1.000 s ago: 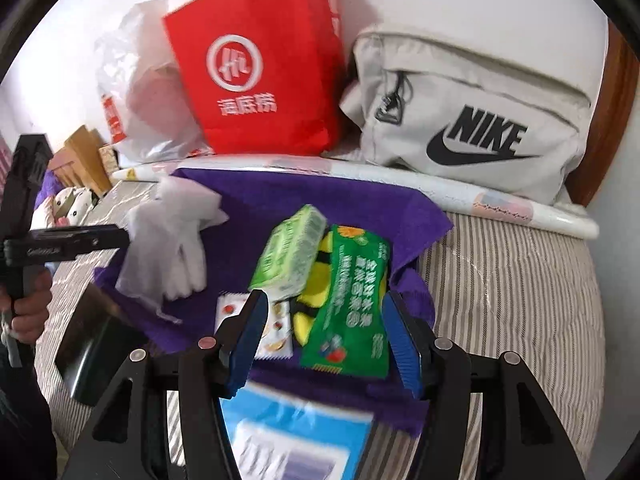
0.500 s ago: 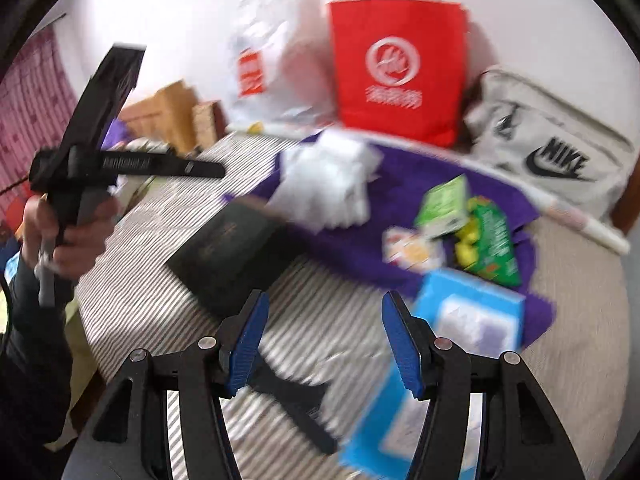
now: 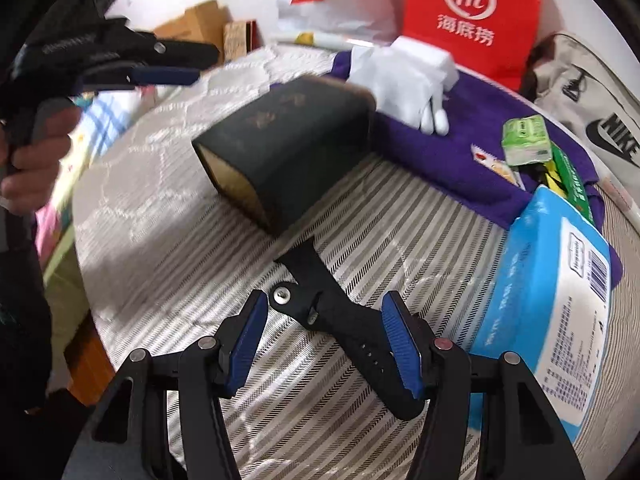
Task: Organize soft objects
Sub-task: 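Withdraw both grippers and reach the right gripper to the black watch strap, then grasp the black watch strap with the right gripper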
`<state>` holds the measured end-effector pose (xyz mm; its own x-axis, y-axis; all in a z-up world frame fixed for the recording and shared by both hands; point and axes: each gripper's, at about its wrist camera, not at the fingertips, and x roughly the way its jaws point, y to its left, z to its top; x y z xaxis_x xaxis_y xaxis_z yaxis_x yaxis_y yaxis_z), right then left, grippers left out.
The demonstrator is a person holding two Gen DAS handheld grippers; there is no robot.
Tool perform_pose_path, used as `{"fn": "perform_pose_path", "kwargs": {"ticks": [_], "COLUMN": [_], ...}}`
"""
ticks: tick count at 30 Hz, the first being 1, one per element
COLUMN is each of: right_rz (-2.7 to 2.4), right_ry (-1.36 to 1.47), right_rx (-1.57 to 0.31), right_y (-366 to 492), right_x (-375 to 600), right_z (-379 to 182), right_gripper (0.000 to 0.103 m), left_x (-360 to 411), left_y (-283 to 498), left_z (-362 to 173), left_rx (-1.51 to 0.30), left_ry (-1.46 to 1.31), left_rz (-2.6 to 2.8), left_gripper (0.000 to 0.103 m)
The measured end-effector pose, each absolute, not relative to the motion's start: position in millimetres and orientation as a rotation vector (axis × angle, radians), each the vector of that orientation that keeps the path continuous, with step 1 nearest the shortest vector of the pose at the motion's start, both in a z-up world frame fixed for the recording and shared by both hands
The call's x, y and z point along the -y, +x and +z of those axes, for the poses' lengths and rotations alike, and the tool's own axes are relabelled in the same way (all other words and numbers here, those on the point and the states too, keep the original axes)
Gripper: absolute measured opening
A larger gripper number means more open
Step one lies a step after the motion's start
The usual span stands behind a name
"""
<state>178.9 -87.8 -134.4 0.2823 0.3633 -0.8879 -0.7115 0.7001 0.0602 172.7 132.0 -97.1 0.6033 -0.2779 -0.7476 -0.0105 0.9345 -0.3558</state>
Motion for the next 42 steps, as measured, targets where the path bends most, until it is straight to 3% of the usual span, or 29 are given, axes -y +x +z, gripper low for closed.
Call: {"fn": "perform_pose_path", "kwargs": {"ticks": [7,11,13,16,18,20,26,28,29,30,37,40,42], "right_rz": [0.742,0.756,0.751,0.737,0.725,0.746,0.749,0.741,0.735,0.73,0.725,0.739,0.75], "right_ry": [-0.513,-0.523,-0.507,-0.503,-0.47,-0.437,-0.478,-0.509,-0.524,-0.531,-0.586,-0.569,-0.524], "right_rx": [-1.05,-1.072,-1.084,-1.097,-1.109,-1.153,-1.137,-1.098,-1.071,-1.054,-1.06,-1.083,-1.129], "right_y": [175.9,176.1,175.3,173.3,171.4,170.0,154.7,151.3,150.0,148.7,166.0,172.3,179.2], "right_x": [72.9,75.4,78.5,83.0,88.5,92.3,96.2,94.9,94.2,92.8,82.3,81.9,83.4], "right_z": [-151.4,-151.2,-152.4,-148.5,-143.2,-140.0,-142.0,-139.4,-137.5,-135.4,-148.6,-150.2,-151.7], "right_gripper": [0.067,0.065,0.059,0.042,0.022,0.011,0.014,0.029,0.044,0.052,0.052,0.057,0.054], "left_x": [-136.4,-136.6,-135.4,-133.4,-131.0,-128.1,-123.4,-124.0,-124.8,-125.8,-132.1,-135.2,-136.1], "left_y": [161.9,155.7,152.8,147.7,143.6,140.1,129.2,126.2,125.4,124.9,125.6,125.5,125.8], "left_z": [-105.3,-108.1,-108.2,-107.3,-106.5,-105.3,-100.9,-100.4,-100.8,-101.4,-105.5,-107.3,-109.6], "left_rx": [-0.926,-0.932,-0.933,-0.934,-0.935,-0.934,-0.923,-0.919,-0.92,-0.921,-0.925,-0.925,-0.927], "left_ry": [-0.37,-0.406,-0.401,-0.404,-0.412,-0.409,-0.397,-0.399,-0.402,-0.405,-0.417,-0.43,-0.448], "left_rz": [-0.183,-0.21,-0.205,-0.204,-0.212,-0.219,-0.228,-0.23,-0.23,-0.229,-0.224,-0.222,-0.229], "left_gripper": [0.06,0.06,0.06,0.06,0.06,0.06,0.06,0.06,0.06,0.06,0.06,0.06,0.06]}}
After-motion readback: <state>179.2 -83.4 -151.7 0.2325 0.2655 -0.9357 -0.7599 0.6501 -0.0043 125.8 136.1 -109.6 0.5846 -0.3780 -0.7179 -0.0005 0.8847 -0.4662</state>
